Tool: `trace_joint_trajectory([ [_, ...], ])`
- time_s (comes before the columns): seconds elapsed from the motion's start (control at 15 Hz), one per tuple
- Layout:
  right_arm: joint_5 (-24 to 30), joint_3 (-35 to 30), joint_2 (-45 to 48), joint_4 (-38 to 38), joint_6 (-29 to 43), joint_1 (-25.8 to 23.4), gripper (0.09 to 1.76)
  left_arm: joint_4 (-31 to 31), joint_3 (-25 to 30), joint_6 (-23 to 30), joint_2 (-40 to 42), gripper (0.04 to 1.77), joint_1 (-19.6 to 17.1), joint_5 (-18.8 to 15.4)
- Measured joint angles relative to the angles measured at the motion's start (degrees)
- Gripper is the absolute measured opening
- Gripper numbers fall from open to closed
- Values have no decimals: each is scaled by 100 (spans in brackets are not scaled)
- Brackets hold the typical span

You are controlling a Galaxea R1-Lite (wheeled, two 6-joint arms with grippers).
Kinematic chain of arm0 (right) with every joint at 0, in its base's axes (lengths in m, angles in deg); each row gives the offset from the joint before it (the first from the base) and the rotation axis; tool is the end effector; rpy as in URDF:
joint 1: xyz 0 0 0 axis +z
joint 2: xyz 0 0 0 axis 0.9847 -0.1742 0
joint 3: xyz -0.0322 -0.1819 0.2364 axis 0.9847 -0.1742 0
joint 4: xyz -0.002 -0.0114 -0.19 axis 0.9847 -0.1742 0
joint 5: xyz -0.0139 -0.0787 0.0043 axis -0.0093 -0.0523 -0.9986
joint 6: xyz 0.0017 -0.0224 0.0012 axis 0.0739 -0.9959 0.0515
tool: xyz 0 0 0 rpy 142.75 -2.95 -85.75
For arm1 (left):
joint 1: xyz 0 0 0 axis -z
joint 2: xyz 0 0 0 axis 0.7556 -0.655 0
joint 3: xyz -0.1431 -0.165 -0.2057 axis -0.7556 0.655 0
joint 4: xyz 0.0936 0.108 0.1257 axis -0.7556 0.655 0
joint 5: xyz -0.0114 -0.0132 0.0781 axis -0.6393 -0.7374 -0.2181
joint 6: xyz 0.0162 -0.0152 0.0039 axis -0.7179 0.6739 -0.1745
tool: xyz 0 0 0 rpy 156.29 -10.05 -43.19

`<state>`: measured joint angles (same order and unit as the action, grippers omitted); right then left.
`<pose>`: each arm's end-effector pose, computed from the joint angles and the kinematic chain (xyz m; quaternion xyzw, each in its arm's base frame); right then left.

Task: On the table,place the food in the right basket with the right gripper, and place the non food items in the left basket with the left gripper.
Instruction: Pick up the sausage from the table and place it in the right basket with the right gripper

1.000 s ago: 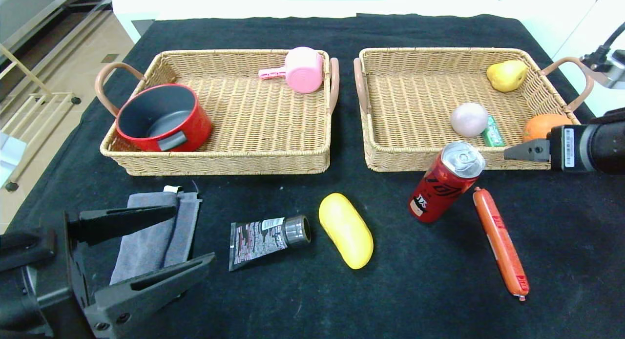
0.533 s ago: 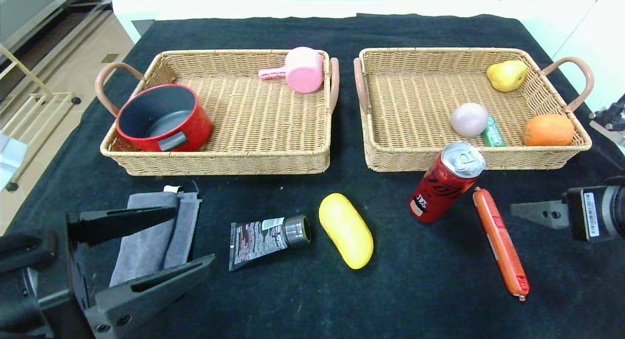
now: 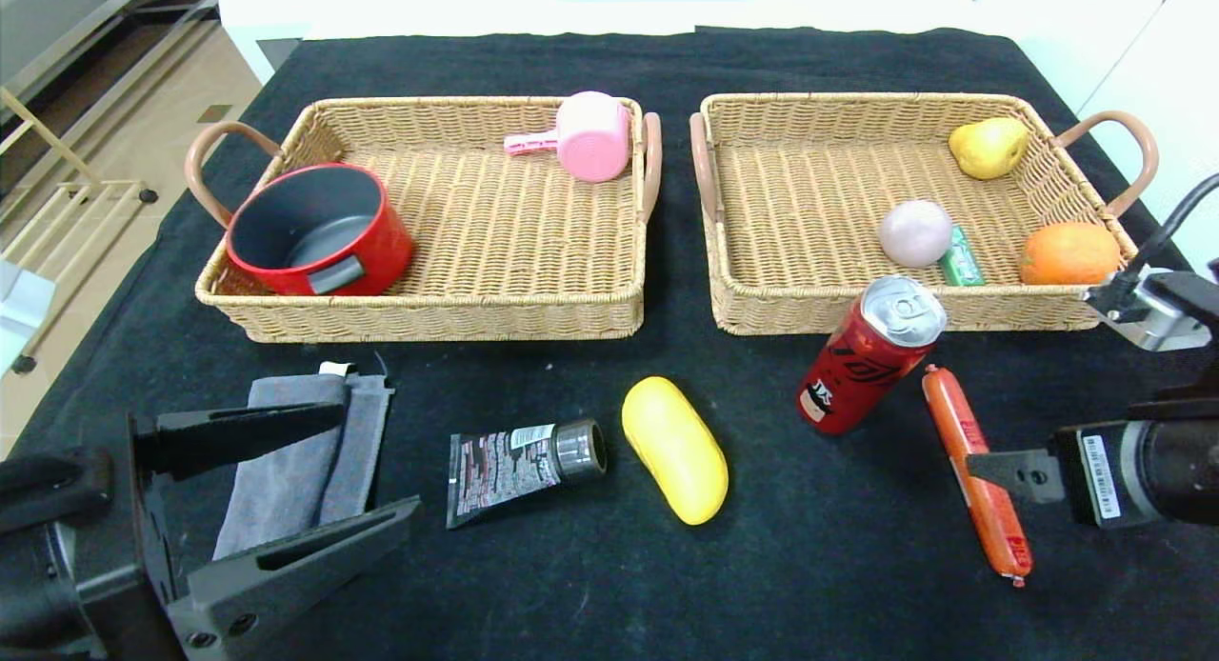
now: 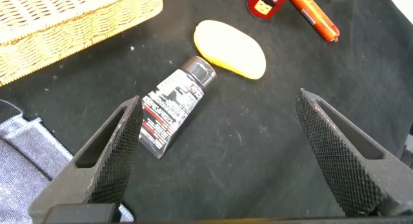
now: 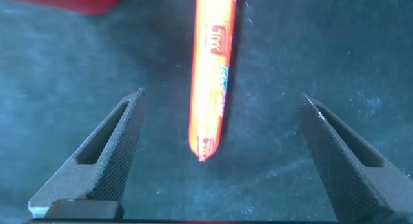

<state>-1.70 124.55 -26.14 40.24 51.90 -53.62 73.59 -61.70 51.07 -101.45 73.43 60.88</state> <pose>0.1825 0.0834 0.2388 -0.0116 0.3604 0.0358 0.9320 0.1169 -0.0609 0.2413 0.0241 0.0858 -0.3682 0.9255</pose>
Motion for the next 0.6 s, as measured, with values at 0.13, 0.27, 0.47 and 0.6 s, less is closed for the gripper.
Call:
trace_joint_trajectory([
  [0.13, -27, 46, -236, 22, 184, 33, 170, -2, 0, 0, 4, 172, 0, -2],
  [0.27, -24, 111, -450, 24, 212, 15, 170, -2, 0, -7, 6, 172, 0, -2],
  [0.47, -29, 152, -746, 33, 217, -20, 170, -4, -13, -21, 26, 172, 0, 2],
  [0.6, -57, 177, -896, 77, 265, -60, 170, -2, -13, -21, 39, 172, 0, 2],
])
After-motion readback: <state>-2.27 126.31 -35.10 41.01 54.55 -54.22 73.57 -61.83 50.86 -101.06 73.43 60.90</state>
